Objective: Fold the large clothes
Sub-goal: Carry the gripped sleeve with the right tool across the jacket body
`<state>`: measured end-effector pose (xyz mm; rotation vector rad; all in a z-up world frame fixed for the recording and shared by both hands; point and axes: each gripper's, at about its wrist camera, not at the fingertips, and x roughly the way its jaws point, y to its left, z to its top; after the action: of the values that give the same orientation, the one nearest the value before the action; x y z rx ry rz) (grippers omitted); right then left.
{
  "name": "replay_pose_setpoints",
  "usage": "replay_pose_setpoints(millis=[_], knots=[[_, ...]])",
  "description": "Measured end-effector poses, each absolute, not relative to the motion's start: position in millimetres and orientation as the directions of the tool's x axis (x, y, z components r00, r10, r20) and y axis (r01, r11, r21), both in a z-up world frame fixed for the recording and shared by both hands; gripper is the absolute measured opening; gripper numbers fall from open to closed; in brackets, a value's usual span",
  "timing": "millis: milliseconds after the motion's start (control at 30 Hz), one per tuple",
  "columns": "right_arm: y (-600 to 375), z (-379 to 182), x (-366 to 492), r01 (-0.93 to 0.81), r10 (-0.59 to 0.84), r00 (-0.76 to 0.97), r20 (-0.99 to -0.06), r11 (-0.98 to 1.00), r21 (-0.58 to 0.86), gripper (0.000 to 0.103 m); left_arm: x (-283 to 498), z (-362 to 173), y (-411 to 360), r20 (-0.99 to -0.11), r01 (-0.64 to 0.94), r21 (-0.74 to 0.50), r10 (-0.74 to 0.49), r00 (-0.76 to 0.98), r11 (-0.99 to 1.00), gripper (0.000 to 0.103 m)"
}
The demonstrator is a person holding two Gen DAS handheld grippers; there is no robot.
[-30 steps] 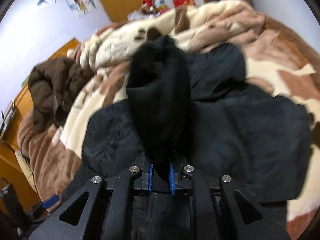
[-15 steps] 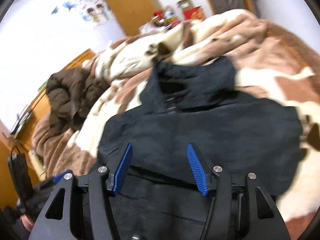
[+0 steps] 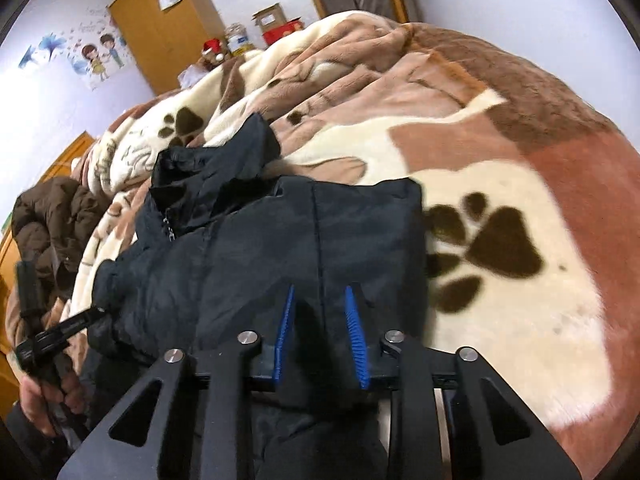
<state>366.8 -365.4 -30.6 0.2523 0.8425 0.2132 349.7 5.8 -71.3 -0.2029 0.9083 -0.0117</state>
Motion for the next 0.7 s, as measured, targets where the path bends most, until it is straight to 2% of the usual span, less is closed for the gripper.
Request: replay_pose_setpoints(millis=[233, 333, 467, 567, 633, 700], knots=[[-336, -83, 387, -0.124, 0.251, 0.580, -0.775, 0.968, 0.220, 0.024, 360, -104, 11, -0.813, -0.089, -0.114, -0.041, 0.581, 0.989, 0.011], [-335, -81, 390, -0.132, 0.240, 0.565, -0.790, 0.971, 0.201, 0.024, 361, -103, 4, -0.816, -0.084, -0.062, -0.002, 0.579, 0.995, 0.013], [-342, -50, 377, -0.133, 0.238, 0.588, -0.773, 0.971, 0.197, 0.024, 347, -78, 18, -0.809, -0.123, -0.107, -0.015, 0.588, 0.987, 0.017], [-348, -27, 368, -0.159, 0.259, 0.641, -0.723, 0.966, 0.205, 0.024, 334, -53, 31, -0.771, -0.161, -0.120, 0.011, 0.637, 0.980, 0.029], [-348, -19, 373, -0.167, 0.255, 0.661, -0.706, 0.967, 0.193, 0.025, 335, -35, 31, -0.736, -0.160, -0.140, 0.005, 0.677, 0.977, 0.044], [-347, -19, 387, -0.160, 0.248, 0.660, -0.709, 0.969, 0.190, 0.025, 345, -25, 22, -0.716, -0.125, -0.142, -0.014, 0.698, 0.982, 0.046]])
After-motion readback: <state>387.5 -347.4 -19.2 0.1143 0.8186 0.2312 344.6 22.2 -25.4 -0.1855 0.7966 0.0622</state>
